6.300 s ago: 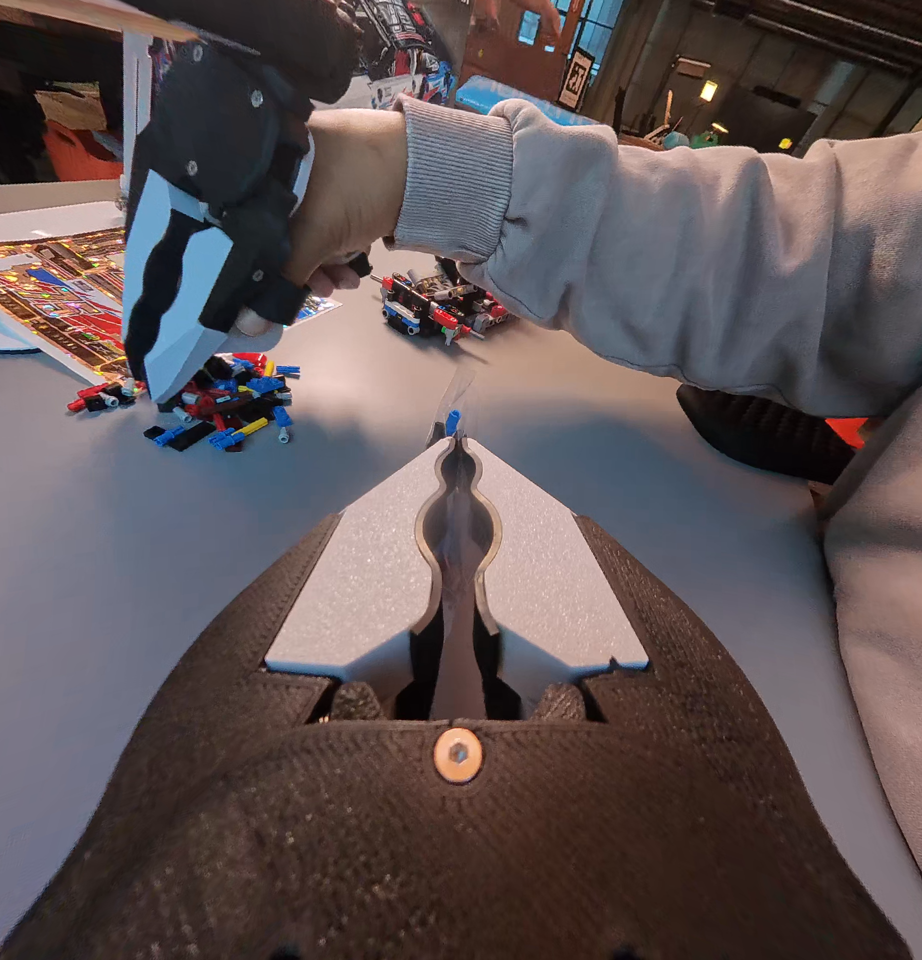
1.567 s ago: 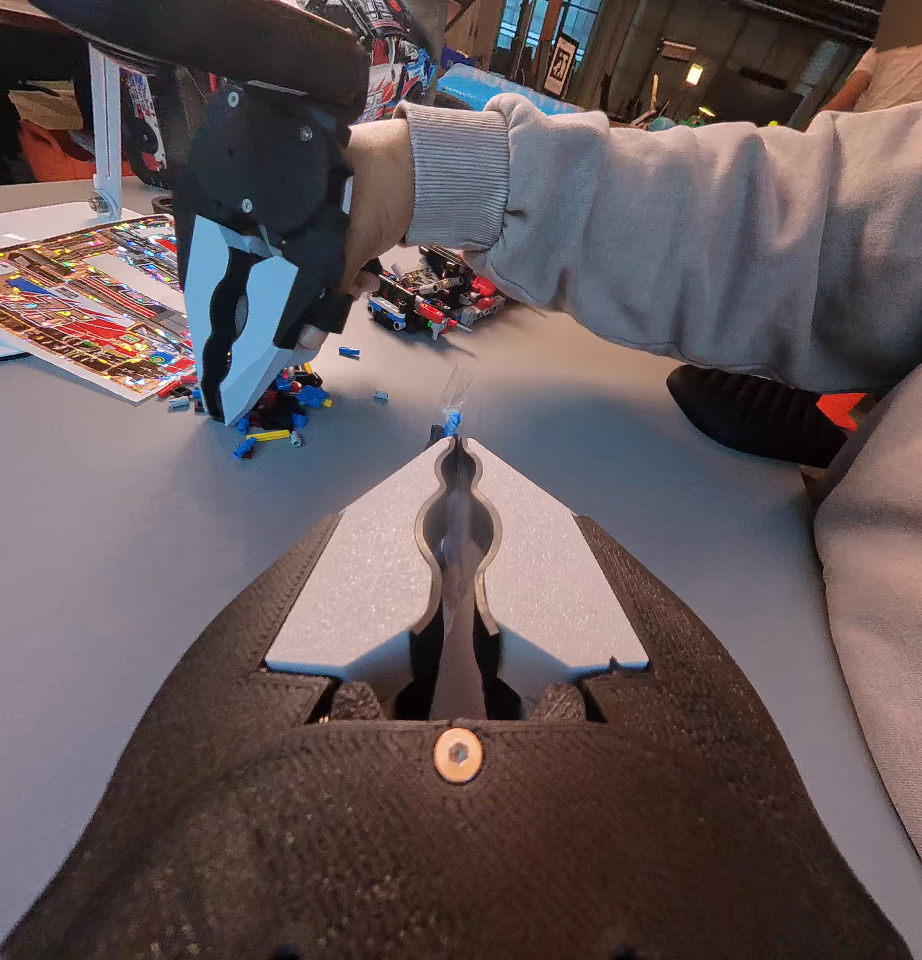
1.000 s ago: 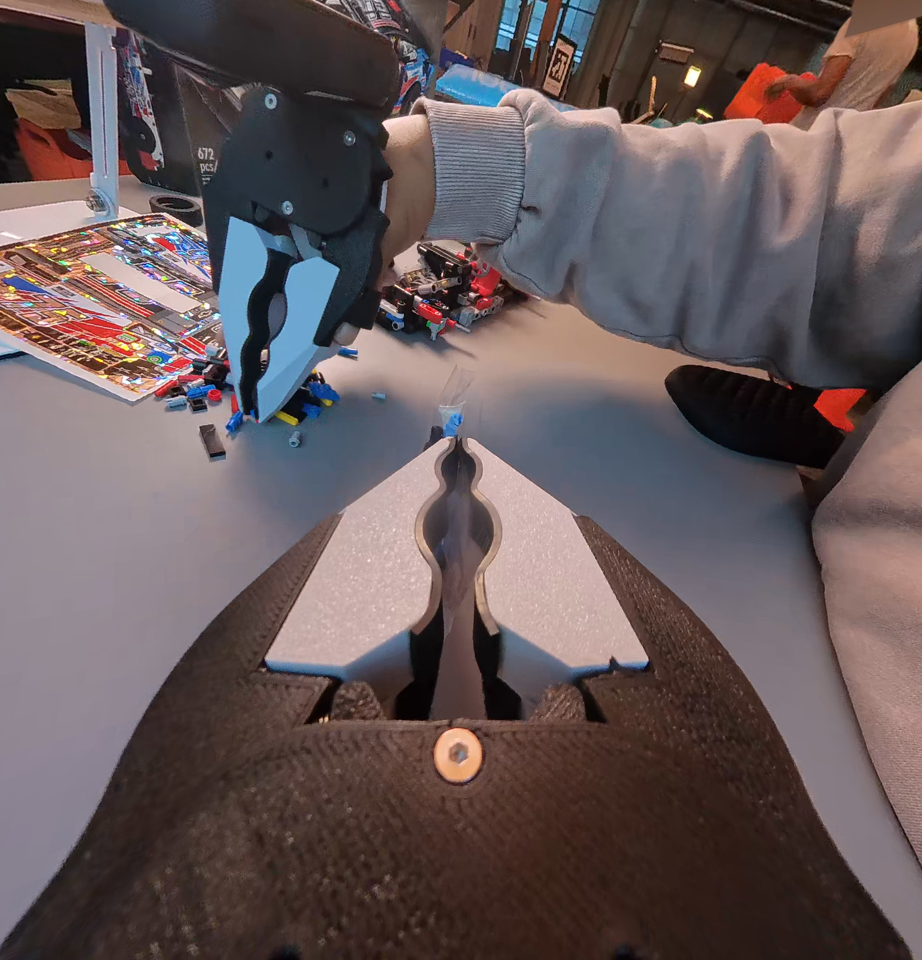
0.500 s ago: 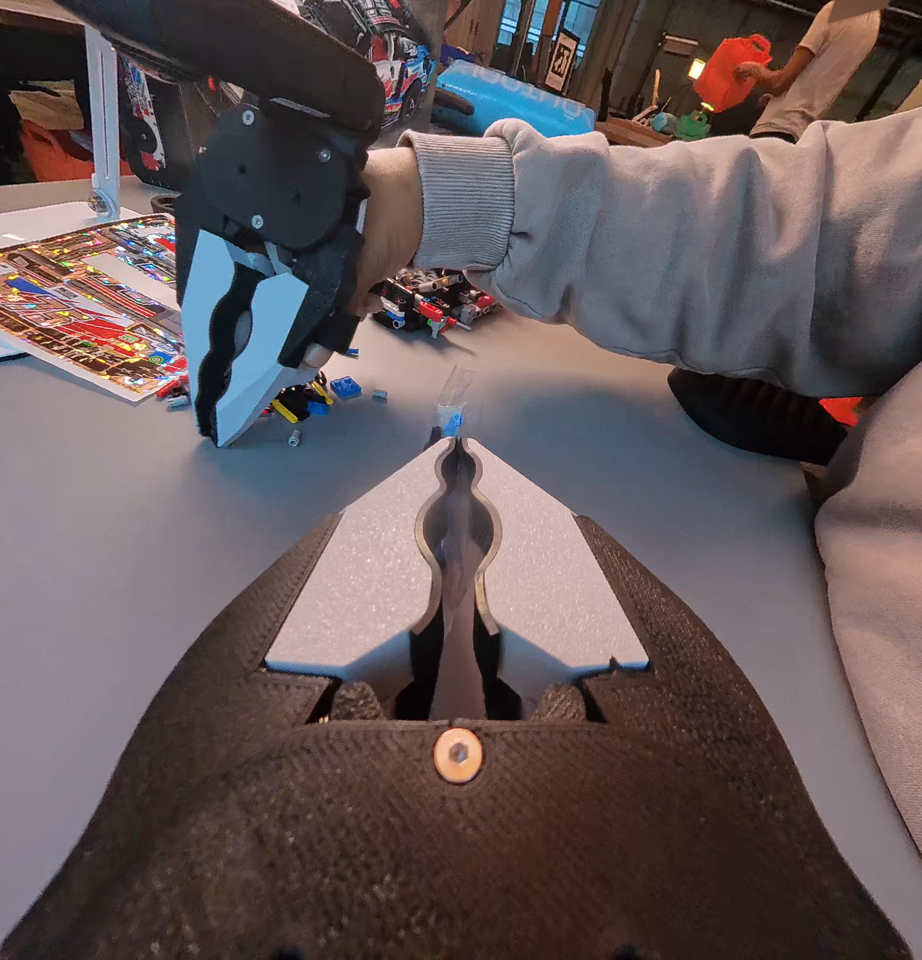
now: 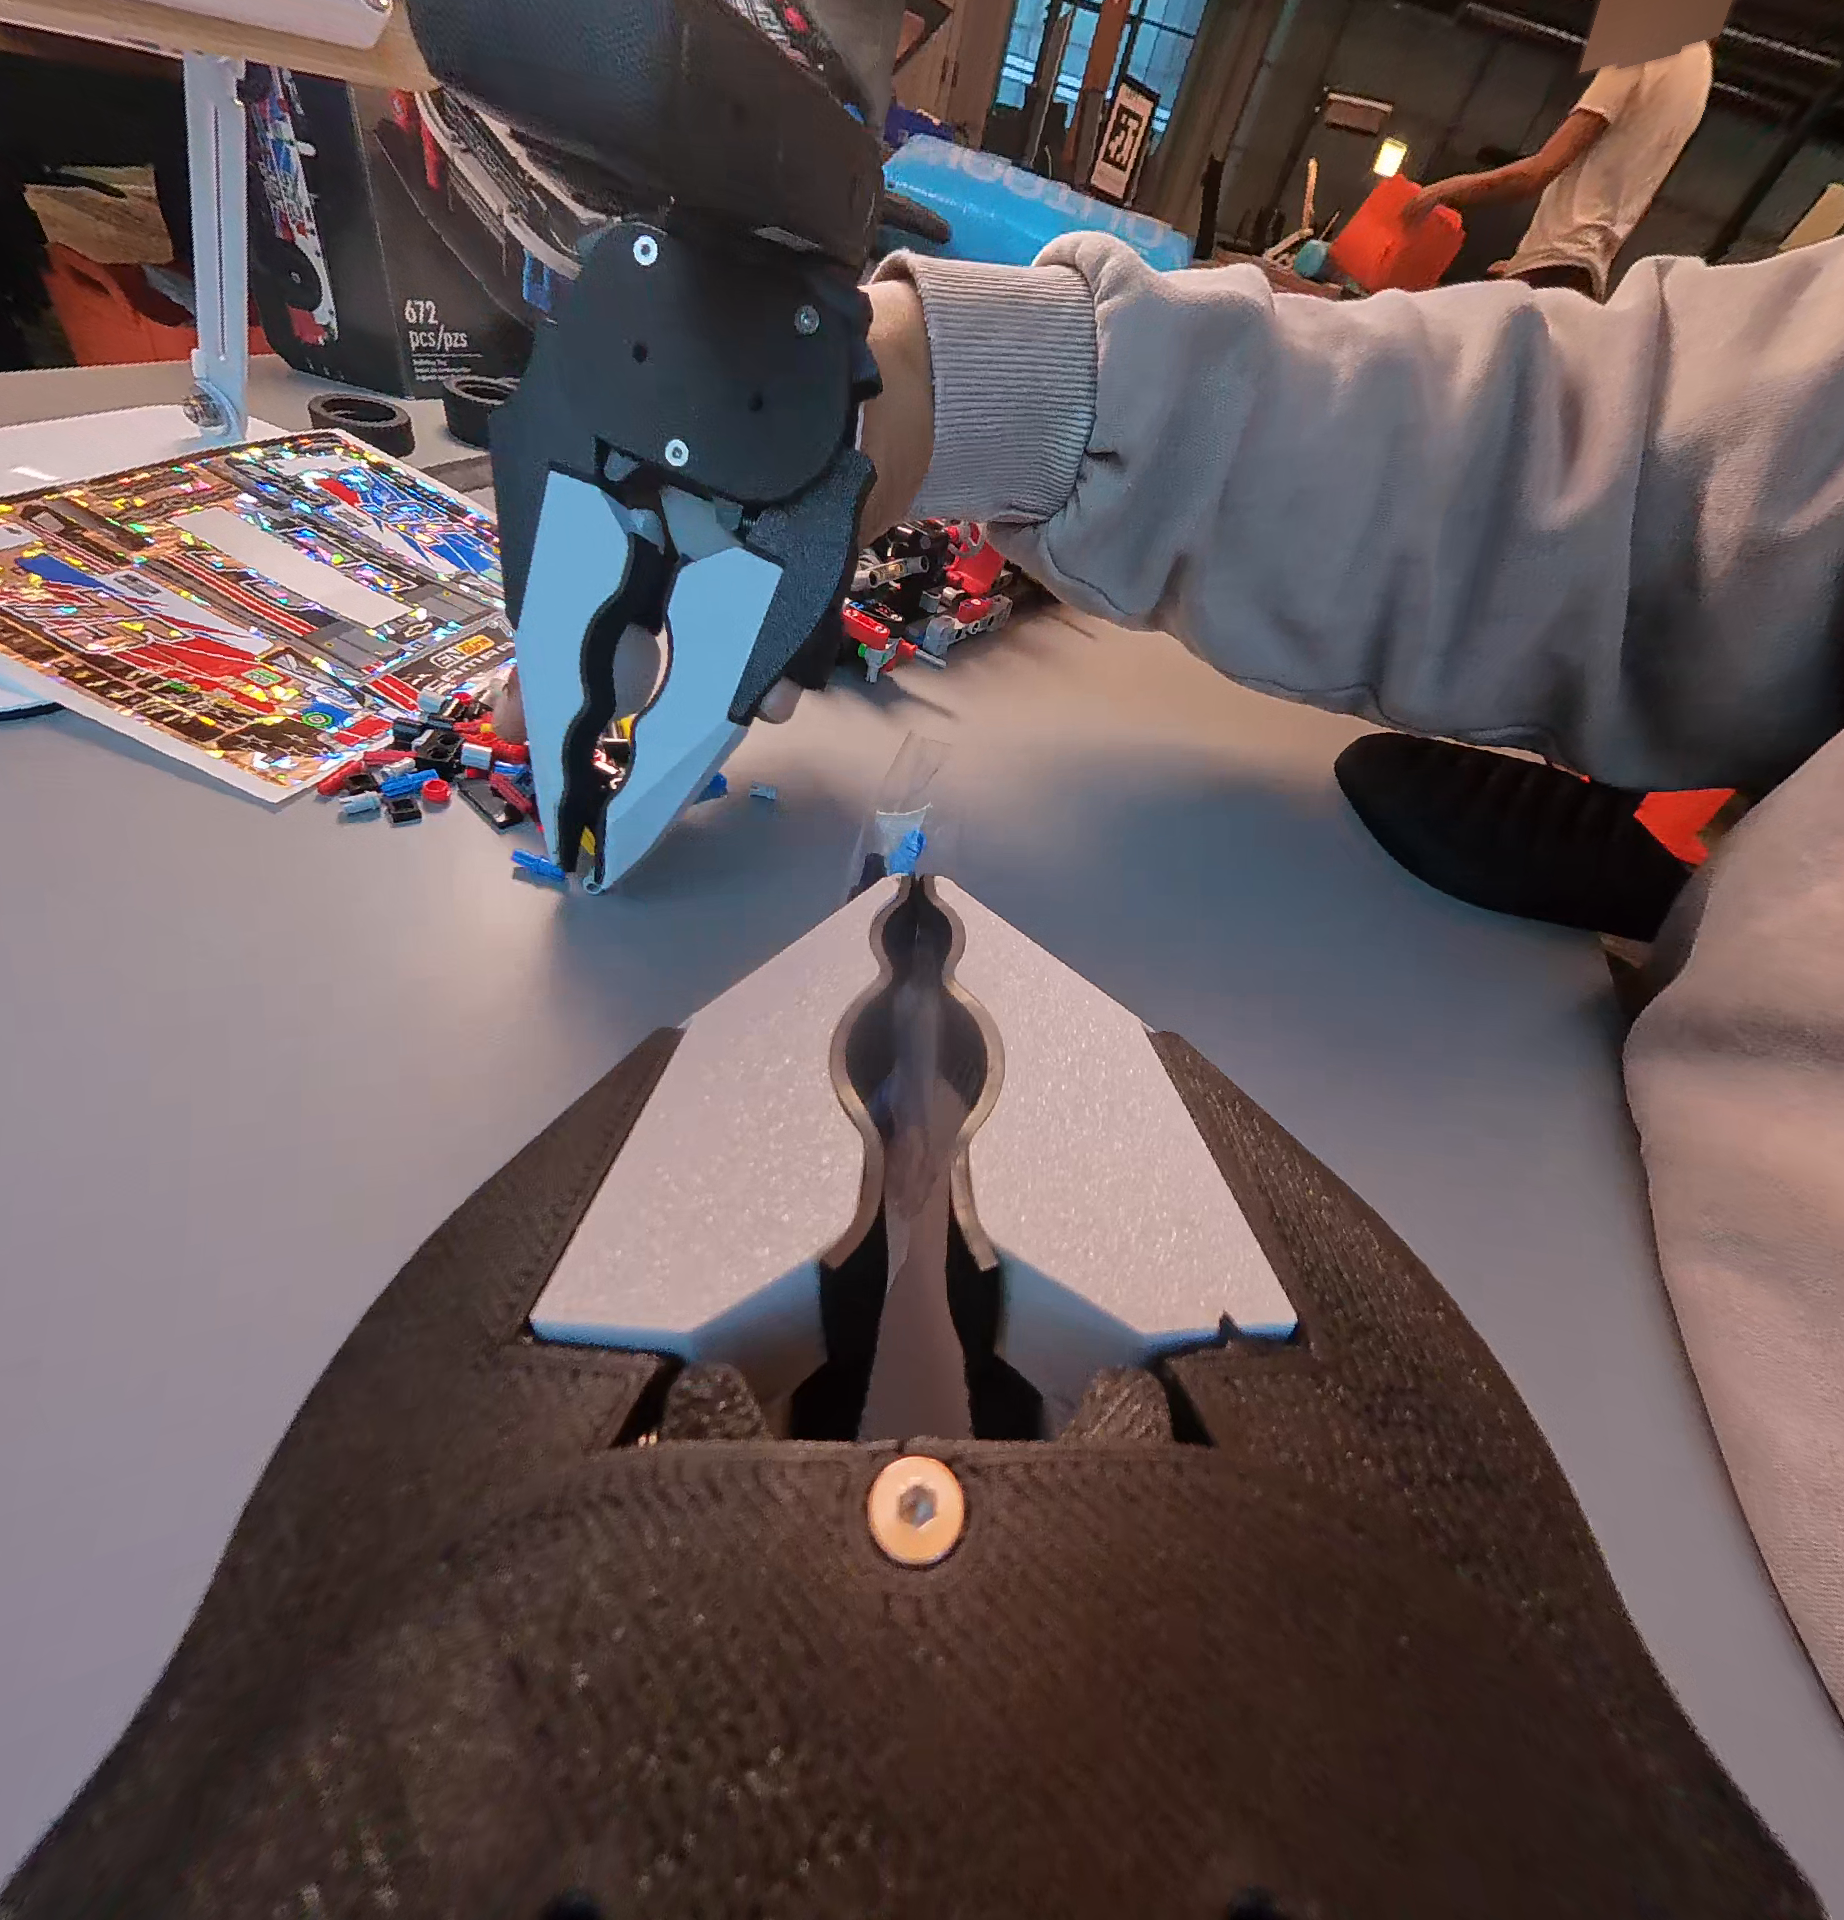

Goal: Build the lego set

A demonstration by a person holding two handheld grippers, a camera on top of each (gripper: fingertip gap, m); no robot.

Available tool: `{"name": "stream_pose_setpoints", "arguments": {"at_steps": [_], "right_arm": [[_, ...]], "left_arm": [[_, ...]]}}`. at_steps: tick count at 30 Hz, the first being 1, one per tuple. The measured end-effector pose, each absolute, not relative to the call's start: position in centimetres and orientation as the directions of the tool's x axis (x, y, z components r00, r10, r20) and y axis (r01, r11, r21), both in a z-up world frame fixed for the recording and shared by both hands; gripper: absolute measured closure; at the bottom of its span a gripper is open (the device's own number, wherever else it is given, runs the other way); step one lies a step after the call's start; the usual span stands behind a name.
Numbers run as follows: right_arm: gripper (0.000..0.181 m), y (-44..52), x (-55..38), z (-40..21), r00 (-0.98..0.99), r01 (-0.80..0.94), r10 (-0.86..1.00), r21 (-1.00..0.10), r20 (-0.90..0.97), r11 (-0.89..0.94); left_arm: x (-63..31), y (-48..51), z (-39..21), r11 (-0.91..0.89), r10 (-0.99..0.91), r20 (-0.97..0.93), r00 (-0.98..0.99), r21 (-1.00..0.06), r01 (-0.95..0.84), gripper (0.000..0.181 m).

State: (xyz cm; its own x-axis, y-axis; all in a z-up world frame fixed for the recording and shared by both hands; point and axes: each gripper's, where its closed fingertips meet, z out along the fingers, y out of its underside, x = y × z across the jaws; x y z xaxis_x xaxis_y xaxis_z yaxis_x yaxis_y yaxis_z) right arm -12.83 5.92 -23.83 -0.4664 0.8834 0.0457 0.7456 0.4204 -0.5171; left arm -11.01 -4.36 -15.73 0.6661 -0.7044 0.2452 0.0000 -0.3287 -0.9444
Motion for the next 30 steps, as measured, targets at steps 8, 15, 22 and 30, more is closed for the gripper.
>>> {"name": "stream_pose_setpoints", "arguments": {"at_steps": [8,15,22,30], "right_arm": [[0.17,10.5,-11.1,-21.5,-0.314,0.763,0.948,-0.582,0.048,0.282],[0.162,22.1,-9.3,-21.6,0.168,0.824,0.964,-0.566,0.206,-0.023],[0.154,23.3,-10.6,-23.7,0.255,0.839,0.939,-0.535,0.229,-0.098],[0.157,24.8,-12.7,-23.7,0.318,0.797,0.923,-0.587,0.214,-0.139]], "left_arm": [[-11.0,-4.4,-15.7,-0.328,-0.706,0.244,0.665,-0.945,-0.002,0.181],[-11.0,-4.3,-15.8,-0.33,-0.706,0.248,0.664,-0.944,0.002,0.181],[-11.1,-4.3,-15.8,-0.332,-0.702,0.253,0.665,-0.943,0.008,0.181],[-11.1,-4.3,-15.8,-0.333,-0.704,0.256,0.663,-0.943,0.011,0.181]]}}
